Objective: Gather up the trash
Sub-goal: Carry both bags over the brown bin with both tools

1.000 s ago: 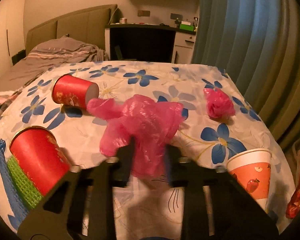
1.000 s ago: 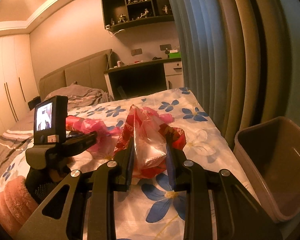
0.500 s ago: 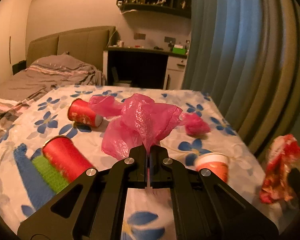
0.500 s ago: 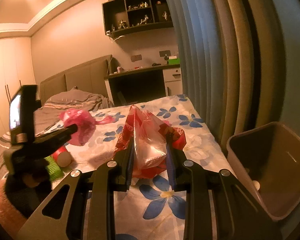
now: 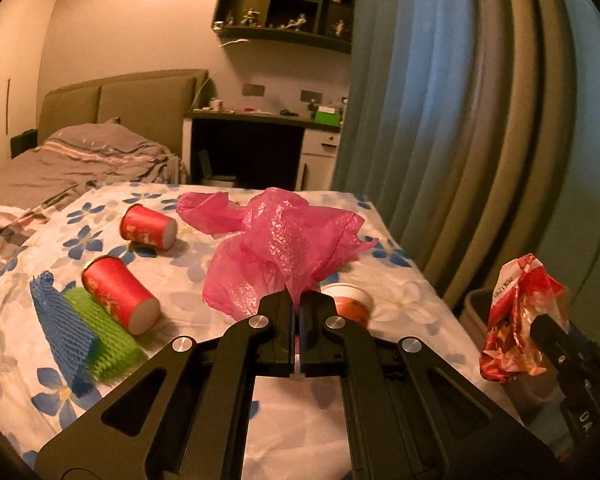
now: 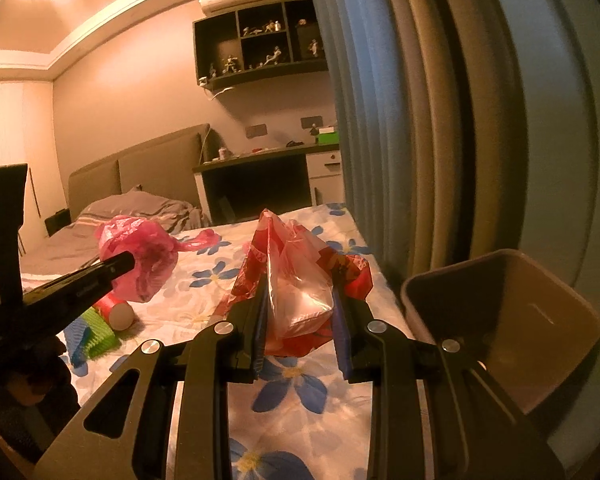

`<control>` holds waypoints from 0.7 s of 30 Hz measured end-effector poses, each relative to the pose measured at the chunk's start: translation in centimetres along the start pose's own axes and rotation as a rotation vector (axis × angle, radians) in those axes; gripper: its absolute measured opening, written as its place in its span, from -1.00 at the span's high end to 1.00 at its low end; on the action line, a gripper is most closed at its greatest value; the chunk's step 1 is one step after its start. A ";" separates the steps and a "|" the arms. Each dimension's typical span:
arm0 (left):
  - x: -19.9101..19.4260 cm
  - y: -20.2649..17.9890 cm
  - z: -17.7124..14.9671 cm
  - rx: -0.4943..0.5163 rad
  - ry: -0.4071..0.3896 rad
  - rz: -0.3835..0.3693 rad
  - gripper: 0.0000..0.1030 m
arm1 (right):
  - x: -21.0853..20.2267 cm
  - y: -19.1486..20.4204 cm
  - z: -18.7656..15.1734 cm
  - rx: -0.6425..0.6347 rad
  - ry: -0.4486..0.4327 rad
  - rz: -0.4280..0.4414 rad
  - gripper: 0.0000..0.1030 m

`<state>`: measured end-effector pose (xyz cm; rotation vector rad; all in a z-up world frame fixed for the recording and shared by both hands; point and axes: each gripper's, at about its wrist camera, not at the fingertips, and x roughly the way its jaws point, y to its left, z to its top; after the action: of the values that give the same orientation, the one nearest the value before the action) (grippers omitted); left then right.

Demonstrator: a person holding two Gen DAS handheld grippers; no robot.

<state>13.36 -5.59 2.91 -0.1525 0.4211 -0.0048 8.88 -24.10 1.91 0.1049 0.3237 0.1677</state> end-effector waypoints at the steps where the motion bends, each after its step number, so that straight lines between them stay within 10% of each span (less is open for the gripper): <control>1: -0.1 -0.5 0.0 0.006 -0.003 -0.006 1.00 | -0.3 -0.2 0.0 0.002 -0.004 -0.005 0.45; 21: 0.5 -7.9 -0.6 0.117 -0.002 -0.118 1.00 | -2.8 -3.8 -0.6 0.059 -0.045 -0.093 0.45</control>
<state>13.77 -13.50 3.34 -0.0621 0.4081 -0.1447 6.62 -28.33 1.74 0.1514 0.2882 0.0635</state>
